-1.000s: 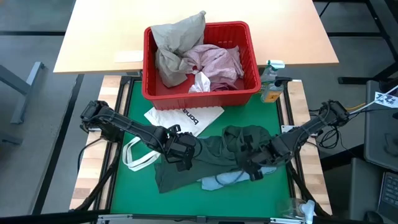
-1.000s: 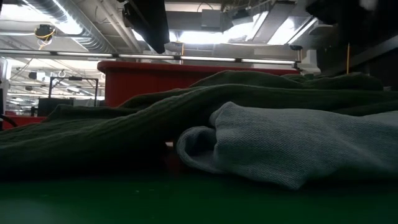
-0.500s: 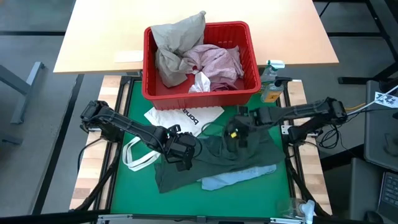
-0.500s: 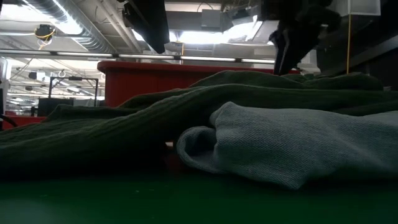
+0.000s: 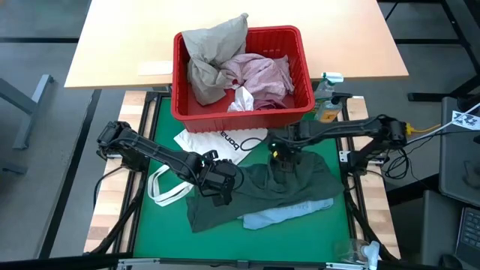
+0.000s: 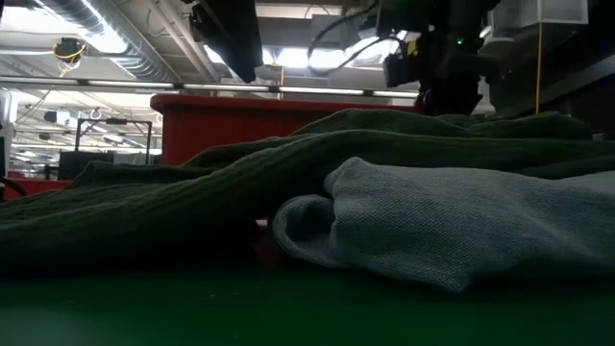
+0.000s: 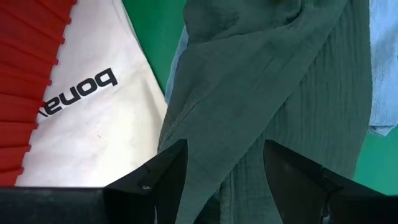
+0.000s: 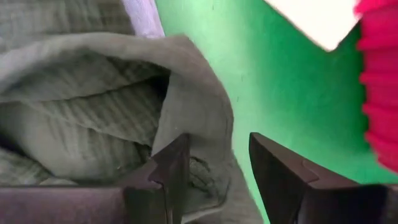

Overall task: Fold laundry
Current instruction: Fold the green shirt

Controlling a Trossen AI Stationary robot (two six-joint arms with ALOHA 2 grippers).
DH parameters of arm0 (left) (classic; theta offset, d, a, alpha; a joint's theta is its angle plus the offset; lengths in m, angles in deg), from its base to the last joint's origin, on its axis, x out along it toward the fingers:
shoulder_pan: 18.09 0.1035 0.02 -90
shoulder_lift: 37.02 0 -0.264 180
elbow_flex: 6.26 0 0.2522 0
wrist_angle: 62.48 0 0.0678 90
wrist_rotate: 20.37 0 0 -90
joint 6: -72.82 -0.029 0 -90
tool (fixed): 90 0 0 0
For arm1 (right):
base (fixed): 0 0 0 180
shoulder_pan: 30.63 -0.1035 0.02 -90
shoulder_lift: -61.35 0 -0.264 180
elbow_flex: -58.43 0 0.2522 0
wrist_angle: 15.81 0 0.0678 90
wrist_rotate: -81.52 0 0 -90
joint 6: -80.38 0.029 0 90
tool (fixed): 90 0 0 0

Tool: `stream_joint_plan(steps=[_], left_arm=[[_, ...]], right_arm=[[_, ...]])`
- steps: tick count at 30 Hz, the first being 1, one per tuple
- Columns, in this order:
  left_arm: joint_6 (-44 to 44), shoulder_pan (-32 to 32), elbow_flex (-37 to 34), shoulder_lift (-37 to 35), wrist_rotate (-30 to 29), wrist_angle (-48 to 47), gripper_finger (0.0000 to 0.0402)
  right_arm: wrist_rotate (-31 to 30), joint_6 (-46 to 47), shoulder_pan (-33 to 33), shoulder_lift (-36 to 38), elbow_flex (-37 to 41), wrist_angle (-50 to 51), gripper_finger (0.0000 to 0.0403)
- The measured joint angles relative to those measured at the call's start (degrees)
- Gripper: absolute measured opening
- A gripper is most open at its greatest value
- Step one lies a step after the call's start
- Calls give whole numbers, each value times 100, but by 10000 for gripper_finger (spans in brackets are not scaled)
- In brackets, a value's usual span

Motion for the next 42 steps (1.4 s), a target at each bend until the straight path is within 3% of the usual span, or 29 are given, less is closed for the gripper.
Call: stream_joint_plan(steps=[12,15,18,23,30,42], left_arm=[[-4,-2,0,0,-4,2,204],[-7,-2,0,0,-4,-2,204],[-25,-13,0,0,-3,-50,204],[-441,-26,0,0,-4,-108,204],[-610,-28,0,0,-4,-109,204],[-541,-42,0,0,57,-601,204]], right_arm=[[524,438,-9,-168,0,814,166],[900,442,-13,-168,0,831,162],[1075,436,-96,-168,2,846,129],[1071,427,-339,-168,0,1027,17],[1066,526,-1064,-112,0,1520,4],[853,2178,-2774,22,0,2097,2]])
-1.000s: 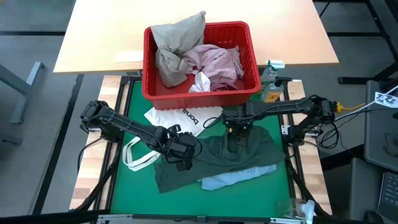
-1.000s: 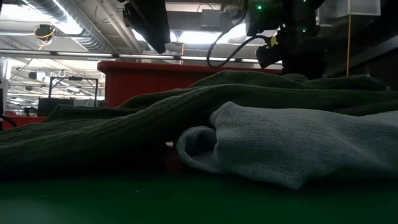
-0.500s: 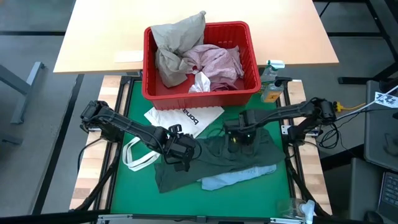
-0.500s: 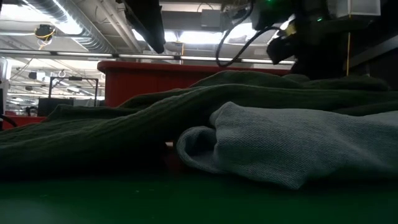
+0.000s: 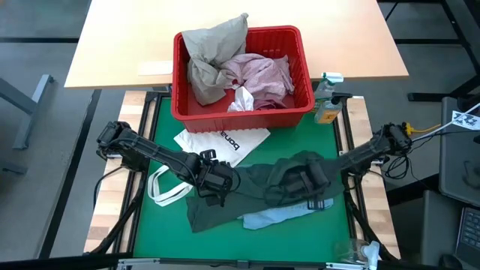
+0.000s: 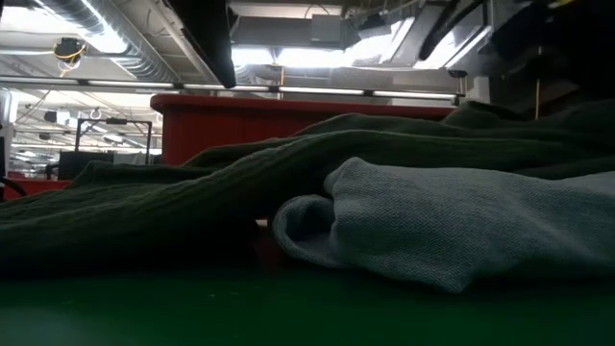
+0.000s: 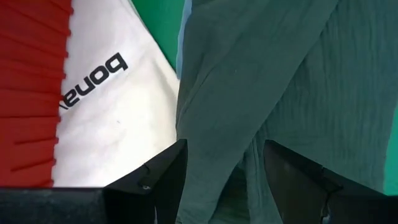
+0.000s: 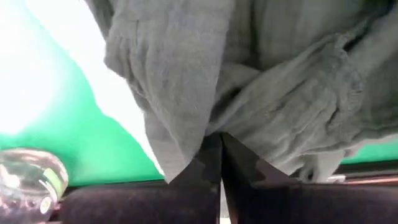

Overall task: Fold laundry
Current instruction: Fold the green shirt

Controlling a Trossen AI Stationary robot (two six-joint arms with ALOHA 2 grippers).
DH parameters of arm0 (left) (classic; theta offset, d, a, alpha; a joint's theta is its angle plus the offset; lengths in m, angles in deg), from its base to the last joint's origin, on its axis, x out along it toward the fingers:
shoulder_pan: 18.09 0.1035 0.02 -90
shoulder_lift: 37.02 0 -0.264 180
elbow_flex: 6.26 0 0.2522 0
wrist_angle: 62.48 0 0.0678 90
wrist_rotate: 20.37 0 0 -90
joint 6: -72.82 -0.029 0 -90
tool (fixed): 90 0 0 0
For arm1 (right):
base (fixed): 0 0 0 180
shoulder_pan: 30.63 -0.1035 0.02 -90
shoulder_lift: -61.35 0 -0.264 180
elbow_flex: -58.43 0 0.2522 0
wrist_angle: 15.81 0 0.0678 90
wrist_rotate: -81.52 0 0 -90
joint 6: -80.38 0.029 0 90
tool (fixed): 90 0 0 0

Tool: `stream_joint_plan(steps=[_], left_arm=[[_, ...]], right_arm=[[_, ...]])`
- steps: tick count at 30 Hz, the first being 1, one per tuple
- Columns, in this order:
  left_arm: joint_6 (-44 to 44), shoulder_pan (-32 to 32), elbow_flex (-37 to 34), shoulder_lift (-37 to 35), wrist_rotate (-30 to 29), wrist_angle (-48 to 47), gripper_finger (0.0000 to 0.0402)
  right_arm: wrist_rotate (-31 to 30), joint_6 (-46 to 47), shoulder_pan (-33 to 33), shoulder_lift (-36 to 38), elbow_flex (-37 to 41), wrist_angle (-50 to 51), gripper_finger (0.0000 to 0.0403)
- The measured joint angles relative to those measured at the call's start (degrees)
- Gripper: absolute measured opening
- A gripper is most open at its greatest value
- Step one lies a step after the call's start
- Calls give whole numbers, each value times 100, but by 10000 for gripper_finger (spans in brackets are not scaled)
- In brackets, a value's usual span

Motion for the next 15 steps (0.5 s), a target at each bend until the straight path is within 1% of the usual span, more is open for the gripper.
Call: stream_joint_plan(steps=[7,10,15], left_arm=[[119,2,0,0,2,32,204],[133,0,0,17,0,115,204],[130,-34,0,89,-29,290,204]], right_arm=[[-264,1173,-685,0,0,-4,2],[-519,1784,-938,0,0,1,2],[-599,2353,-1263,0,-2,-77,6]])
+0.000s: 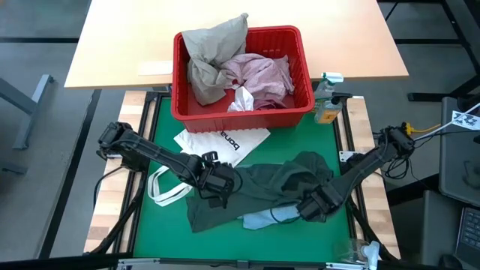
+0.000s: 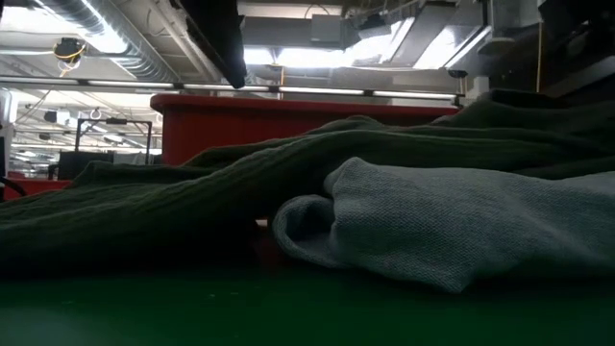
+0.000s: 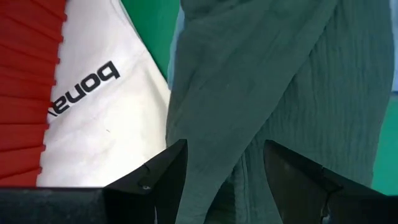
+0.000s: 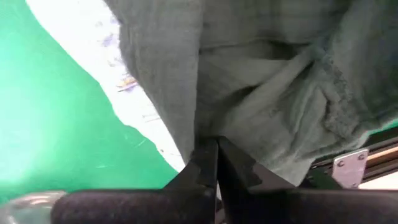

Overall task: Fold laundry
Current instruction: Fold the green shirt

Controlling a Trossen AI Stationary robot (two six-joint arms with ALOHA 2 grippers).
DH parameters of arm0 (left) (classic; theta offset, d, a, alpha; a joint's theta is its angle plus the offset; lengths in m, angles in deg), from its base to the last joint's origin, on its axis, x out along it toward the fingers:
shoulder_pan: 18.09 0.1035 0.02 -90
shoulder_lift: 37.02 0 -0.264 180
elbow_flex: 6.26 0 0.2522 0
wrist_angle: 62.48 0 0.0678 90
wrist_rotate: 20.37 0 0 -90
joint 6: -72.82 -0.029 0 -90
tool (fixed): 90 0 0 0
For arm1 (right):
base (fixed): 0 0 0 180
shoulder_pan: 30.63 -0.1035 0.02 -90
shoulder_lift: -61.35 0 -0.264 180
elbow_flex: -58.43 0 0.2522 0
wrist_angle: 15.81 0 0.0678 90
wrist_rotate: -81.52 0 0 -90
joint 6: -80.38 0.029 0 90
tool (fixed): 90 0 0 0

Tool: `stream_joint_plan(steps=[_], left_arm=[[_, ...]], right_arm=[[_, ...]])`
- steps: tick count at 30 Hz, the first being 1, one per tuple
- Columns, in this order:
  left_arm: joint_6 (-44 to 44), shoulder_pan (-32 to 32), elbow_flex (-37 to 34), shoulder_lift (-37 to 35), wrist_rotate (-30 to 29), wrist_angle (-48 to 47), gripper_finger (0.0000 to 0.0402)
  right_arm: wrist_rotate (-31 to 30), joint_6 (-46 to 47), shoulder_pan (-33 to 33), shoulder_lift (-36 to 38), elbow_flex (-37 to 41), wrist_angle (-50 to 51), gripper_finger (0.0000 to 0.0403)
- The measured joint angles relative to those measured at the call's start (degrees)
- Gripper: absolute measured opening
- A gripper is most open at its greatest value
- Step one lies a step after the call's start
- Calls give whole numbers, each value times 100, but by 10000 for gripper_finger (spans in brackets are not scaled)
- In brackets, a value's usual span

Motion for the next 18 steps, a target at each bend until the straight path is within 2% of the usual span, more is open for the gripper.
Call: stream_joint_plan(steps=[8,15,18], left_arm=[[-36,-67,-4,231,18,101,204],[-46,-132,-7,382,16,130,204],[-47,-154,-7,382,-7,136,204]], right_arm=[[567,592,-311,0,-2,-274,40],[756,741,-410,0,-2,-600,122],[1139,677,-351,0,-2,-547,152]])
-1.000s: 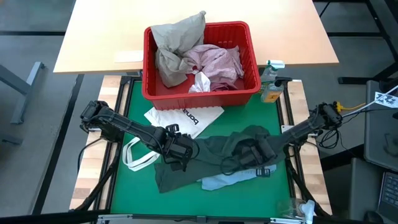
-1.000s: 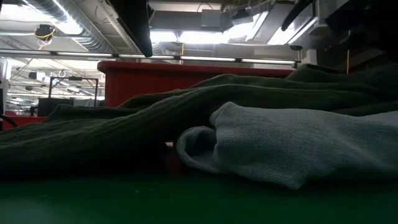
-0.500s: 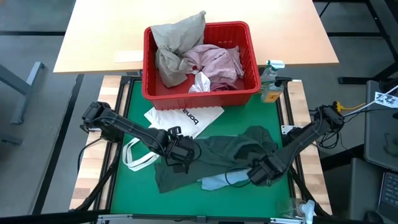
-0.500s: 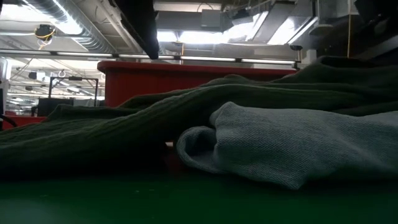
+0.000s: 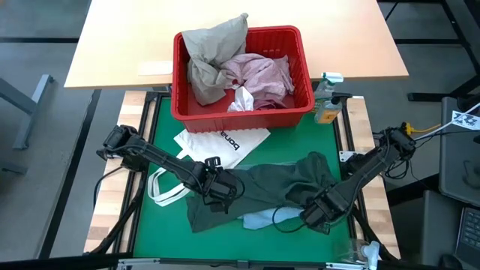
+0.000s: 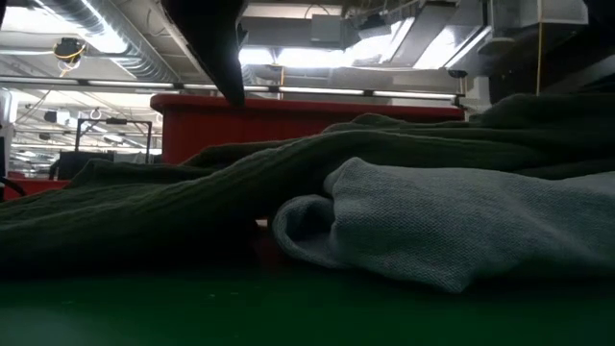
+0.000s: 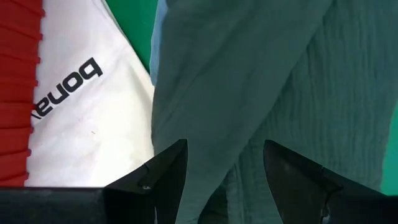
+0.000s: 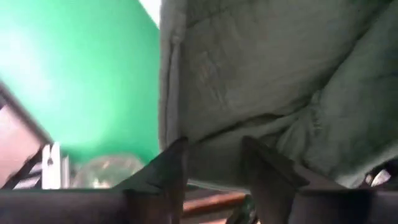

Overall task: Fold laundry
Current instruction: Fold the green shirt

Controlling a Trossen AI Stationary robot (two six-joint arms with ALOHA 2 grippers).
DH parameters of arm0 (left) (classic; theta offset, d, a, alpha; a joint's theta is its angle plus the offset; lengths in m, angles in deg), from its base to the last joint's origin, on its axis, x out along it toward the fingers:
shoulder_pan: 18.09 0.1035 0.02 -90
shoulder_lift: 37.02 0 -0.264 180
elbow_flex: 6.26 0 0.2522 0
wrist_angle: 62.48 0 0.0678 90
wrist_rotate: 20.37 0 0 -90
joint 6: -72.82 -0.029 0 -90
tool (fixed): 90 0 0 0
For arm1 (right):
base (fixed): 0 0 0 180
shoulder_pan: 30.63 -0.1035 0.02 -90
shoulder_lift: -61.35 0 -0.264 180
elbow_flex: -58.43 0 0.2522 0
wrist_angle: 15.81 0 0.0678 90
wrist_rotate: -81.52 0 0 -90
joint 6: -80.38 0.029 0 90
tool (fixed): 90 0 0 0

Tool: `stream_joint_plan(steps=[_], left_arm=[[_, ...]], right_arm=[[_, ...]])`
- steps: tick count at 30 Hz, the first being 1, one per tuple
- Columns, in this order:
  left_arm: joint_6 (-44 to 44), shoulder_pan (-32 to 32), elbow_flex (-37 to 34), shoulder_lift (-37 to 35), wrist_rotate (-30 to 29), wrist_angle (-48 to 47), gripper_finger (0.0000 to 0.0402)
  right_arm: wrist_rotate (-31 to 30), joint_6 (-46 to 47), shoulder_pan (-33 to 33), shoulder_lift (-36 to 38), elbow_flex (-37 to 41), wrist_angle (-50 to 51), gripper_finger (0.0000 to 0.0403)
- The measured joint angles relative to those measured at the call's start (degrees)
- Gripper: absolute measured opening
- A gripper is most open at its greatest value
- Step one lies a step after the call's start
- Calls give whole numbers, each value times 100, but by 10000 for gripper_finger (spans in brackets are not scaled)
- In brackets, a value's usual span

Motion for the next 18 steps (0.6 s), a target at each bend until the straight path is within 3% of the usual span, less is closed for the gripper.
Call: stream_joint_plan(steps=[3,5,12,18], left_arm=[[-1,0,0,-1,-5,1,204],[1,-2,0,-1,-5,4,204],[1,-2,0,-3,-3,5,204],[5,-2,0,-3,-3,11,204]], right_arm=[[768,-220,140,6,-3,127,165],[910,-467,148,48,-49,236,167],[707,-764,142,275,-413,328,167],[221,-254,142,299,-386,394,167]])
